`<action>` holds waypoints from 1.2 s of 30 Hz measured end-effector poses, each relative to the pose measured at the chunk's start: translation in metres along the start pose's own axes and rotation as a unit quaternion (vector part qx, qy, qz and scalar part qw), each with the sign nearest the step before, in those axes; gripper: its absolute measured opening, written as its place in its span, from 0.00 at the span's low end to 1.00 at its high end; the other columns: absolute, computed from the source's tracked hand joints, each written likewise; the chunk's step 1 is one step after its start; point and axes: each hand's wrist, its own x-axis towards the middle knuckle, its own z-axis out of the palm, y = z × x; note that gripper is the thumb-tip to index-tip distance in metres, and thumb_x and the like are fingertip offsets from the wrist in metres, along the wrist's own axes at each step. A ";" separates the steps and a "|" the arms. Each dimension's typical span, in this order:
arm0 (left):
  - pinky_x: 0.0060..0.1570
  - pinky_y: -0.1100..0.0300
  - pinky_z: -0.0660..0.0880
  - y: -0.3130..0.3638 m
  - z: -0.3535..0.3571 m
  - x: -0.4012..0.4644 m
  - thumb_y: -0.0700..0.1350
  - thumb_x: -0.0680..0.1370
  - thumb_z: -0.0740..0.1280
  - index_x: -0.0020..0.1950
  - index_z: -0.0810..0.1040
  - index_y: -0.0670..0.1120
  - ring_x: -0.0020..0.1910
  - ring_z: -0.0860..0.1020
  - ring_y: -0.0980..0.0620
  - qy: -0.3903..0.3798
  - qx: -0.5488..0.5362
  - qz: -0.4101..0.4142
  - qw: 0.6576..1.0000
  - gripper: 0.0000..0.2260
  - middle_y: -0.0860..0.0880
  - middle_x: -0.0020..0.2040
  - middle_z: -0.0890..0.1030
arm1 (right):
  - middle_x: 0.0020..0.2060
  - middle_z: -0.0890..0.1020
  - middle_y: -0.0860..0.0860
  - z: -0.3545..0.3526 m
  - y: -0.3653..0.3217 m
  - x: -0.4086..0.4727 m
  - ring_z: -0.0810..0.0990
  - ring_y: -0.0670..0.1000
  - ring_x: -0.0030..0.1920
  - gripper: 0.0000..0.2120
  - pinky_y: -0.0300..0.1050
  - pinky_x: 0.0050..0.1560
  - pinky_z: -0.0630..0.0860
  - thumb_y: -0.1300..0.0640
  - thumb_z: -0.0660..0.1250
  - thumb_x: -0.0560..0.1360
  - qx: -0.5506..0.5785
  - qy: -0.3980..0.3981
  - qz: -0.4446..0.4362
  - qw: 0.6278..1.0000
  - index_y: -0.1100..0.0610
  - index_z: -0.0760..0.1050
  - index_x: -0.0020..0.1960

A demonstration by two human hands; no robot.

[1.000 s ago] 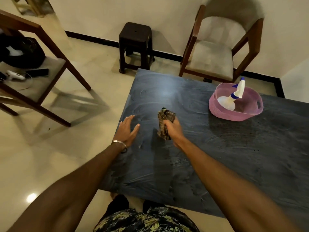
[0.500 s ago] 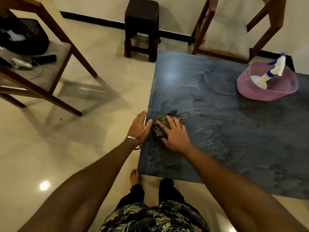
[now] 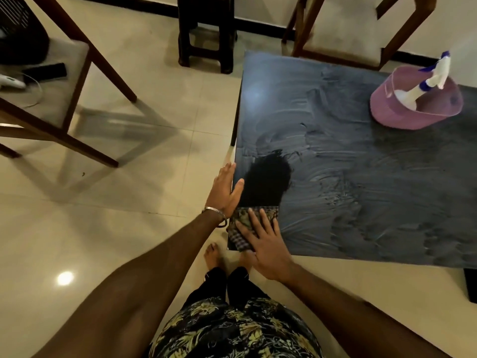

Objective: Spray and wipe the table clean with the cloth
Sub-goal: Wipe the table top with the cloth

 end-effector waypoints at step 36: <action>0.75 0.45 0.56 0.008 0.007 -0.006 0.52 0.83 0.56 0.77 0.58 0.48 0.77 0.58 0.51 0.015 -0.019 -0.035 0.999 0.24 0.49 0.77 0.61 | 0.81 0.44 0.51 0.009 -0.038 0.001 0.36 0.57 0.79 0.31 0.62 0.76 0.36 0.42 0.52 0.78 -0.006 0.005 0.001 1.000 0.39 0.48 0.80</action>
